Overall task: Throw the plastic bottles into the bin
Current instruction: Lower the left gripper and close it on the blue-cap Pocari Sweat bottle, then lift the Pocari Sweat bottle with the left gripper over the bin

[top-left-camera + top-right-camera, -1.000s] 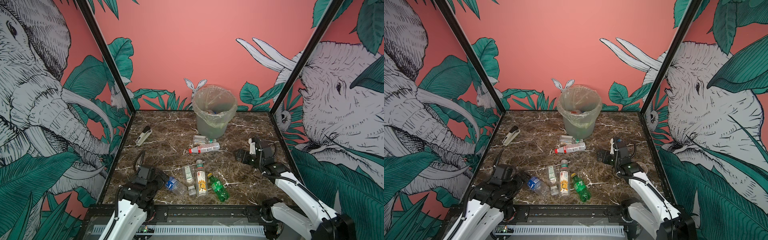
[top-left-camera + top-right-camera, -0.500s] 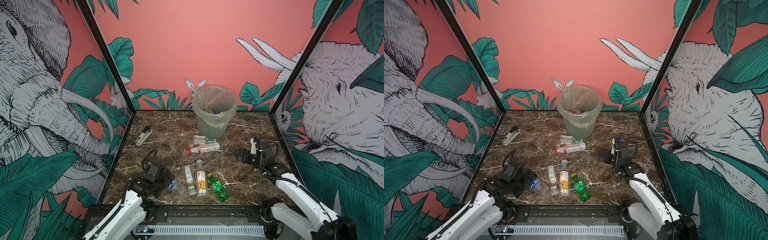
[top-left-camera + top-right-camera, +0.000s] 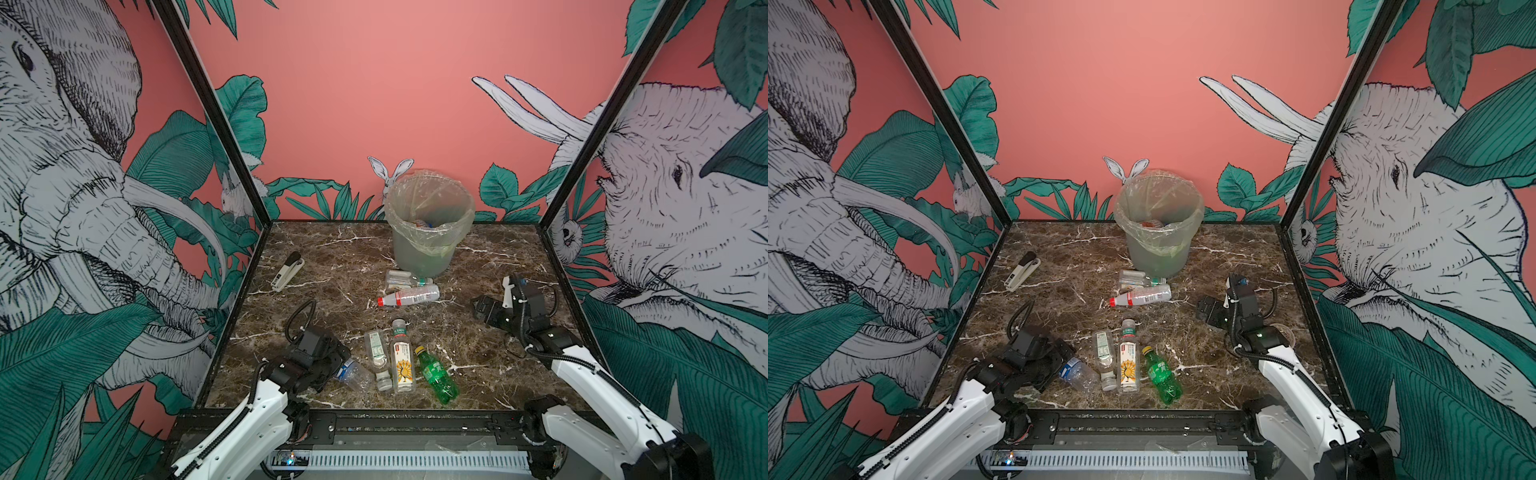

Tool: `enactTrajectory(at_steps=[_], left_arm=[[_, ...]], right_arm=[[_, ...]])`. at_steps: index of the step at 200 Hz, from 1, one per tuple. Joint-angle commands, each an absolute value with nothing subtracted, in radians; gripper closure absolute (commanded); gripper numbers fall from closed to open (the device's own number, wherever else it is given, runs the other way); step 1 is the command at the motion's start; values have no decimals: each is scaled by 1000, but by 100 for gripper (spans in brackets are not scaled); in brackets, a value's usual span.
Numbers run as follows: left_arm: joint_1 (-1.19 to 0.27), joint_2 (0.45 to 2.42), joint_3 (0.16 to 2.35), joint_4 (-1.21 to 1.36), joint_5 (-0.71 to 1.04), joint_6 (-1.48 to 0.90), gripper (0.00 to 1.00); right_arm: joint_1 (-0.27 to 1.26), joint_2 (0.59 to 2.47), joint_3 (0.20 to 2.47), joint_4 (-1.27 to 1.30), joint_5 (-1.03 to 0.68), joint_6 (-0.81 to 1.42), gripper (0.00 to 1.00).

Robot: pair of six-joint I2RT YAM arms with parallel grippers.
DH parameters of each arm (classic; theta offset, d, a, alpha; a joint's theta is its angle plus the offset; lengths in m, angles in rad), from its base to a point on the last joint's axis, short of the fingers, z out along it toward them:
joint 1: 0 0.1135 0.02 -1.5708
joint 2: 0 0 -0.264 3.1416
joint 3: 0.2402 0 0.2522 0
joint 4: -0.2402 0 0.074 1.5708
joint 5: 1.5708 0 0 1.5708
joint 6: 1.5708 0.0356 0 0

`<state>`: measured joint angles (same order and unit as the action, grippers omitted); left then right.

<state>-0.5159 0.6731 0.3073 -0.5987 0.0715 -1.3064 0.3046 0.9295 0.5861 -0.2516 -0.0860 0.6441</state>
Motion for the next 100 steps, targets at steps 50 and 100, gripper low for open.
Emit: enactTrajectory(at_steps=[50,100], left_arm=[[-523,654,264,-586,52,-1327,27],[-524,650,270,-589,41,-1305,33]], right_arm=[[304,931,612,-236,-70,661,1],[304,930,613,-240,-70,667,1]])
